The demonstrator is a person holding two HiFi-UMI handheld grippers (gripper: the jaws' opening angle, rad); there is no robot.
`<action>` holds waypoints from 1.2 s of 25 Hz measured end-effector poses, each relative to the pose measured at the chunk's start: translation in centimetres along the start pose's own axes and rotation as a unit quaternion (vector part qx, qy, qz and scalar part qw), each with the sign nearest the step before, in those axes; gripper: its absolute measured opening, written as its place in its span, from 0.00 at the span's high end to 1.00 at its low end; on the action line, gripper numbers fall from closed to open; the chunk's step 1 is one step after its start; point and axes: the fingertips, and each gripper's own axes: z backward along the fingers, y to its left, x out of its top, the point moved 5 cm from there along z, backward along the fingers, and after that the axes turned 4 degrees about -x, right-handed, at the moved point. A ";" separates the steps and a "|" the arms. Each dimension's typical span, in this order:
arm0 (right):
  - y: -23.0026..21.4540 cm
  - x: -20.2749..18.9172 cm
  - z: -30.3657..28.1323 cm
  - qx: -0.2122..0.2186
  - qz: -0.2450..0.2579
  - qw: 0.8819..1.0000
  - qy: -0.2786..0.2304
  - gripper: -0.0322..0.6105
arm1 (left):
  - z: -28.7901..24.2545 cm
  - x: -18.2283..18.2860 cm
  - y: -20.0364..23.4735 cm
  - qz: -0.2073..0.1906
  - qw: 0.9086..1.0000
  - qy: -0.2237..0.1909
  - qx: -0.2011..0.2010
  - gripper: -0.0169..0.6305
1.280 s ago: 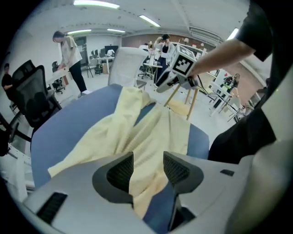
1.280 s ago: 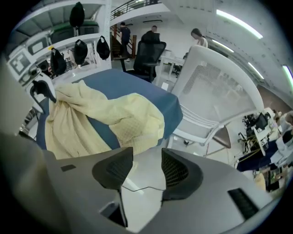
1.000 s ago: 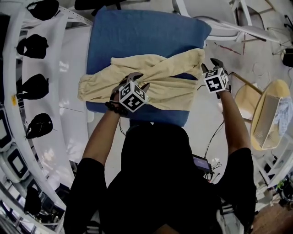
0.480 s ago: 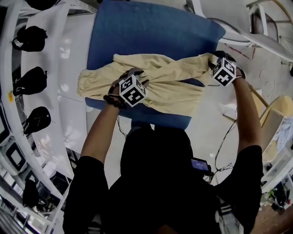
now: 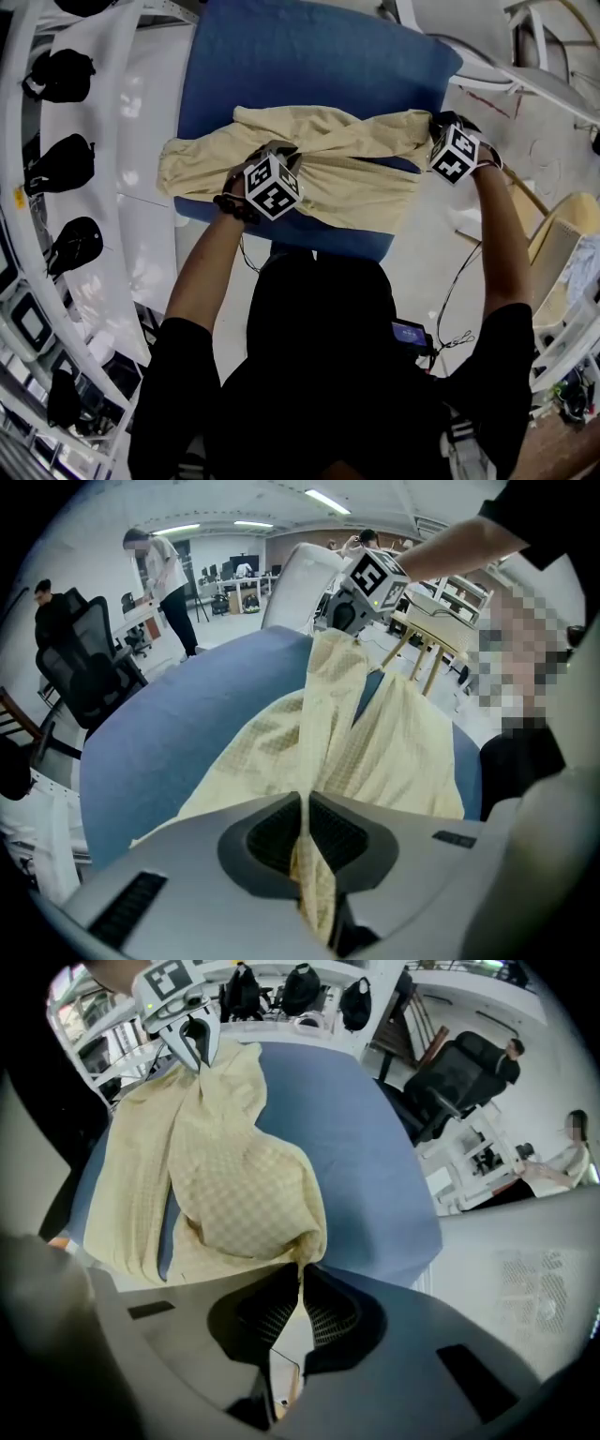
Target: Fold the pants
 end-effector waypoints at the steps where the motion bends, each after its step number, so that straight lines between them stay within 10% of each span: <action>1: 0.0 -0.6 0.7 -0.020 -0.017 1.000 -0.004 0.92 | 0.5 0.2 0.2 -0.006 1.000 -0.006 0.000 0.91; 12: 8.5 -7.3 9.2 -0.230 -0.110 0.967 0.010 0.92 | 5.7 -1.1 -3.3 -0.131 0.990 -0.042 0.021 0.91; 30: 25.9 -12.8 6.1 -0.203 -0.233 0.937 0.162 0.92 | 2.7 -6.2 -13.9 -0.298 0.954 0.029 0.004 0.91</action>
